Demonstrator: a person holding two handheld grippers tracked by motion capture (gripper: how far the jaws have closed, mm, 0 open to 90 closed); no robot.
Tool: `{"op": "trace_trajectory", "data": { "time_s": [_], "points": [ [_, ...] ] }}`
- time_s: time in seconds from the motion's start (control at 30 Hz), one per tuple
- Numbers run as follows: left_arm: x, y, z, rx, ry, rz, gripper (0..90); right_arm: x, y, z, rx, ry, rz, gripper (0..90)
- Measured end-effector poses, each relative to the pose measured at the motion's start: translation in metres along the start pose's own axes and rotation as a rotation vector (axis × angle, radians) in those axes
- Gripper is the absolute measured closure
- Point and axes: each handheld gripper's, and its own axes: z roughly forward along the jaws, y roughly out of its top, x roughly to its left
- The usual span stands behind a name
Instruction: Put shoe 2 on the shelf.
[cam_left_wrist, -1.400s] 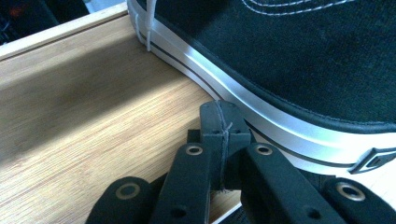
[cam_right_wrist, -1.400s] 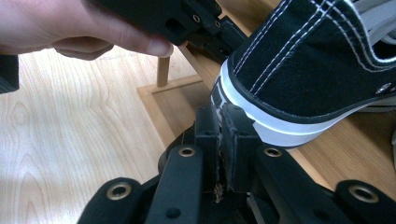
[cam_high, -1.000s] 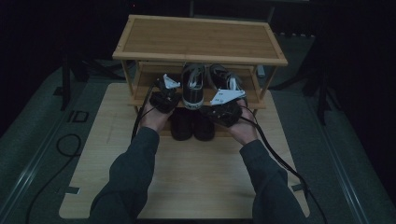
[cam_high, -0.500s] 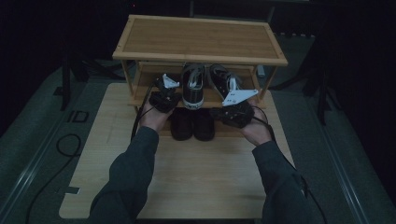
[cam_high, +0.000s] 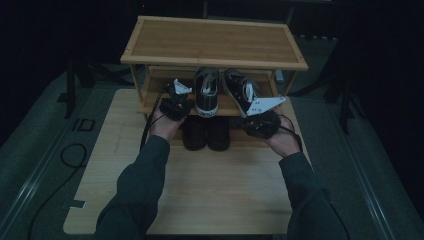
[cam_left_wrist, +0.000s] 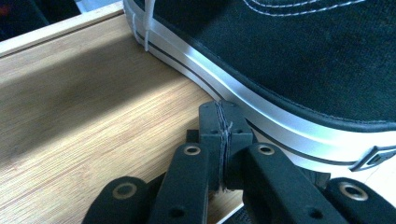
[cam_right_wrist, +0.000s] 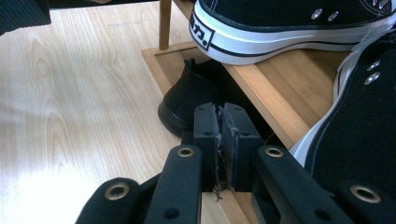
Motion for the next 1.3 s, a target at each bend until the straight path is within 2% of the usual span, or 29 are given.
{"op": "trace_trajectory", "data": {
  "time_s": [0.2, 0.9, 1.3],
  "points": [
    [0.000, 0.000, 0.000, 0.000, -0.003, -0.002, 89.4, -0.002, -0.006, -0.004, 0.015, 0.010, -0.007, 85.4],
    [-0.001, 0.001, 0.000, 0.003, 0.001, -0.005, 90.0, -0.012, -0.024, -0.024, 0.022, 0.028, 0.014, 87.1],
    [0.000, 0.000, 0.000, -0.001, -0.002, -0.008, 90.0, -0.017, -0.035, -0.037, 0.020, 0.016, 0.037, 87.7]
  ]
}}
